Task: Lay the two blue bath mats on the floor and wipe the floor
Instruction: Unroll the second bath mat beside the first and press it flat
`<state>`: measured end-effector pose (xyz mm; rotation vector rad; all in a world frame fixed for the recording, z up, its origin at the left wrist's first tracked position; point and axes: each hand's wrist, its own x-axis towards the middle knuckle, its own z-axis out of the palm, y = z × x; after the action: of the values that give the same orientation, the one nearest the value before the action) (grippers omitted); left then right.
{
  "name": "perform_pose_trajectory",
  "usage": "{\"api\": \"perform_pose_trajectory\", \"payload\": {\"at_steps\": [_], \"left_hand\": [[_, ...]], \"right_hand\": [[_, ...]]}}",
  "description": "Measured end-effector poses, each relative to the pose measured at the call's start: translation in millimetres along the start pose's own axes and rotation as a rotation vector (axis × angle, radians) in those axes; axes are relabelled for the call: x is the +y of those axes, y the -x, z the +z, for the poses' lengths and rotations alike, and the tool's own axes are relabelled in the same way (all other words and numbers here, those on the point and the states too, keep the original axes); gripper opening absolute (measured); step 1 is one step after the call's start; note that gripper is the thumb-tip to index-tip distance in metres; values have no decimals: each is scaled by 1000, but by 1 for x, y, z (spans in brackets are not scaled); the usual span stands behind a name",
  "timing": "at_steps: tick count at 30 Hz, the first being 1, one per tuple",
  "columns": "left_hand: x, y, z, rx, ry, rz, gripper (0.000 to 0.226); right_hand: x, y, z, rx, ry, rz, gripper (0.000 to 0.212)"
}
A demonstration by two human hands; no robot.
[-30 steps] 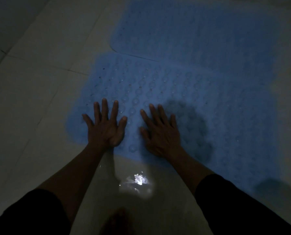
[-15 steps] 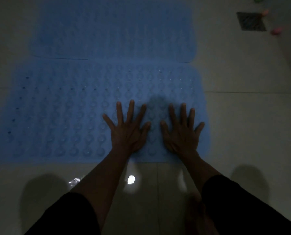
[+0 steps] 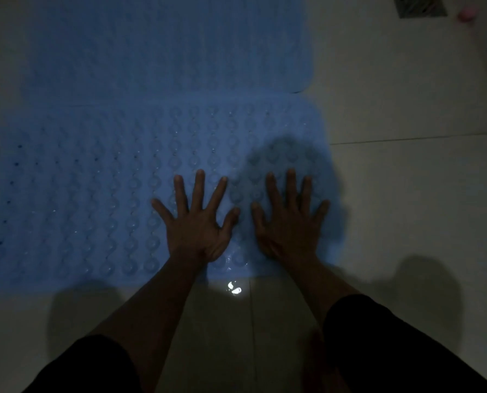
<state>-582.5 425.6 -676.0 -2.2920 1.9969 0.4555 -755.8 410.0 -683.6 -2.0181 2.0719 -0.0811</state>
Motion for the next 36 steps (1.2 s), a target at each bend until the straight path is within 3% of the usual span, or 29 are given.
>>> {"api": "perform_pose_trajectory", "payload": {"at_steps": [3,7,14,19,36], "left_hand": [[0,-3,-5,-29,14,7,67],[-2,-17,-16,47,-25,42,71],[-9,-106,-43,106,90,-6,74],[-15,-174,-46,91,28,15,70],[-15,-185,-43,97,10,5,67]], "right_hand": [[-5,-12,-9,-23,-33,27,64],[-11,-43,-22,122,-36,40,63],[-25,-128,-35,60,-91,-46,66],[-39,-189,-19,28,-31,-107,68],[-42,-193,-13,-22,79,-92,69]]}}
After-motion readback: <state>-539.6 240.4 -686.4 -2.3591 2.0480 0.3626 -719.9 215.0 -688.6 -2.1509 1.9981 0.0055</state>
